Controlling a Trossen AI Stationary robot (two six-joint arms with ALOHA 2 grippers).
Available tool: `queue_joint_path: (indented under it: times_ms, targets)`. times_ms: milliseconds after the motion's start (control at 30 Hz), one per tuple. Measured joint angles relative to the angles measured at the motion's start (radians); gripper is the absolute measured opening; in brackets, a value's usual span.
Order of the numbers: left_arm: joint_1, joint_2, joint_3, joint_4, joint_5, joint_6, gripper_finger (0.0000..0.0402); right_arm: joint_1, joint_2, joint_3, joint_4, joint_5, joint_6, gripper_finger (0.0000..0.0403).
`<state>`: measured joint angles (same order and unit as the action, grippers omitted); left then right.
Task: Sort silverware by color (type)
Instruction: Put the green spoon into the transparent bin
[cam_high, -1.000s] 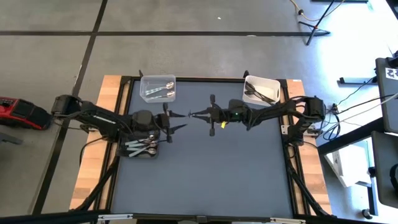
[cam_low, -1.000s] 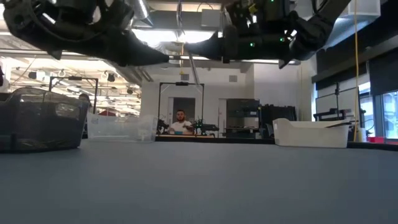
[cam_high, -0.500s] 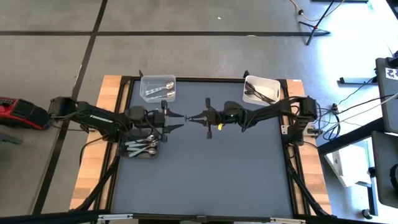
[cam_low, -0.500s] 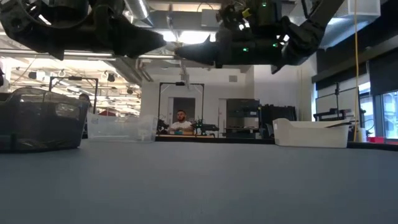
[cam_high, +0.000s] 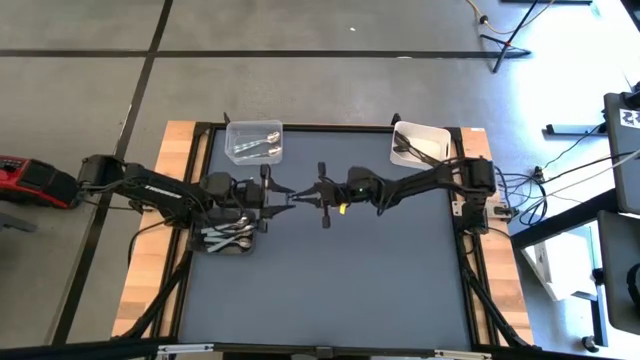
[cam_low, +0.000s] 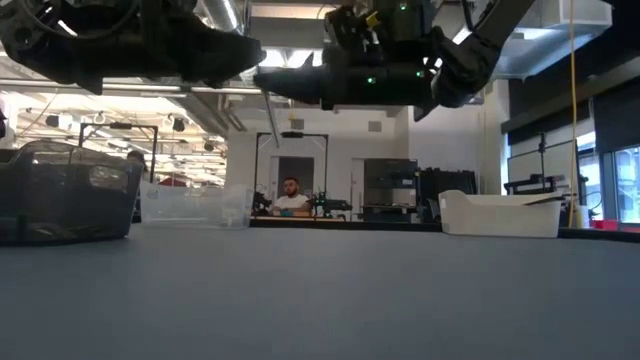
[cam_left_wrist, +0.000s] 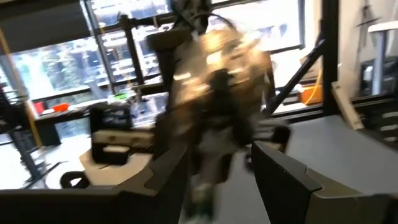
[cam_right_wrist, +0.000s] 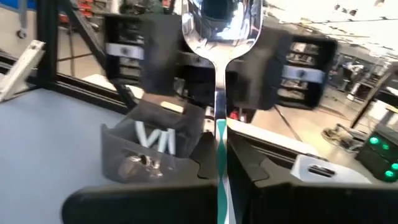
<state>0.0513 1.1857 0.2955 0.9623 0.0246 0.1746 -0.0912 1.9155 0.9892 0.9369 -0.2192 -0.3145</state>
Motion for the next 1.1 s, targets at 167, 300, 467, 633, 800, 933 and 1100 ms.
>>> queue_joint_path:
  times_ms: [167,300,467,633,800,933,1100]
  targets:
    - [0.0,0.0,0.0,0.02,-0.028,-0.014,0.0163,-0.001,0.026,0.035,-0.002,0.001,0.001,0.0003]
    - [0.0,0.0,0.0,0.018,-0.032,-0.016,0.012,-0.001,0.046,0.063,-0.005,0.001,0.002,0.0003]
    - [0.0,0.0,0.0,0.008,-0.033,-0.031,0.0039,-0.001,0.048,0.065,0.001,0.0,0.004,0.0003]
    - [0.001,0.0,0.001,-0.003,-0.051,-0.032,0.0012,0.001,0.048,0.065,0.001,0.019,0.027,0.0017]
    - [0.001,0.0,0.001,-0.014,-0.072,-0.039,0.001,0.0,0.048,0.065,0.001,0.053,0.048,0.0087]
    - [0.0,-0.005,0.001,-0.054,-0.071,-0.043,0.0007,0.0,0.003,0.065,-0.086,0.062,0.048,0.0145]
    - [0.0,-0.012,0.002,-0.111,-0.131,-0.043,0.001,-0.001,-0.131,0.064,-0.362,0.1,0.044,0.018]
